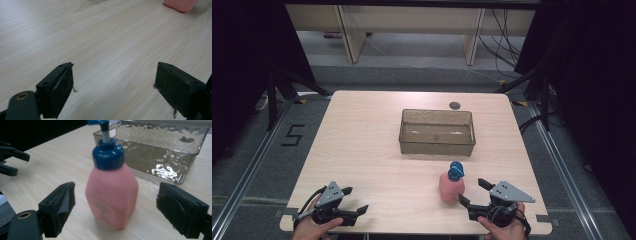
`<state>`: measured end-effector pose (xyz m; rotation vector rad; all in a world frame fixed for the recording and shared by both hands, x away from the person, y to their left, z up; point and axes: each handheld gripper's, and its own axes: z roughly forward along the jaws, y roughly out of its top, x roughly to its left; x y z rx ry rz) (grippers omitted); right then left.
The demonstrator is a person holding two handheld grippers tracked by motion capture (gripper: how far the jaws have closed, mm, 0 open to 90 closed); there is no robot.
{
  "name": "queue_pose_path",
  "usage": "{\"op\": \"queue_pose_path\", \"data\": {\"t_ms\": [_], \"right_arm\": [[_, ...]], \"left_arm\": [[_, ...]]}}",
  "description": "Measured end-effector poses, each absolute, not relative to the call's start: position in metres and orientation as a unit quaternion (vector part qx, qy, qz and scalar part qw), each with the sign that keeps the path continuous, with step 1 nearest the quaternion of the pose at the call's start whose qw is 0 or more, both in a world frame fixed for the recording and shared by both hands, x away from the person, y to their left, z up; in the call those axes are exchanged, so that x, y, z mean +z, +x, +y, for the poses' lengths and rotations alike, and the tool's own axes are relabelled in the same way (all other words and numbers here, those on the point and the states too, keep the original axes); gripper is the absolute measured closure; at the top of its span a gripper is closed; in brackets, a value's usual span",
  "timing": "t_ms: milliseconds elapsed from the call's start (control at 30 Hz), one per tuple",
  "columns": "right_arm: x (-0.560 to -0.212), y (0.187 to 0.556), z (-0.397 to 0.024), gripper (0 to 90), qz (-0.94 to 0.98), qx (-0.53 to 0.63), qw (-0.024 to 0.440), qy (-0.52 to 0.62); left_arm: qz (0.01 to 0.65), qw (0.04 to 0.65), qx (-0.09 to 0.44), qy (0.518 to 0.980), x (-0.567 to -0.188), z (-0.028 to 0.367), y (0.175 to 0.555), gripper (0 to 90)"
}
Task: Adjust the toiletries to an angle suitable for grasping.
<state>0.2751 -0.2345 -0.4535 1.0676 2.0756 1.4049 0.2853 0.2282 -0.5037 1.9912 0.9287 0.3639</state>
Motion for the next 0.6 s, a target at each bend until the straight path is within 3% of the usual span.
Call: {"op": "queue_pose_path", "data": {"t_ms": [567,600], "right_arm": [[-0.448,0.284,-0.22,17.6,0.754,0.5,0.21,0.37],[-0.448,0.283,-0.217,17.8,0.751,0.502,0.195,0.381]], "left_arm": [[0.373,0.445,0.145,0.801,-0.504,0.228,0.286,14.8],[0.375,0.446,0.145,0.799,-0.504,0.227,0.286,14.8]]}}
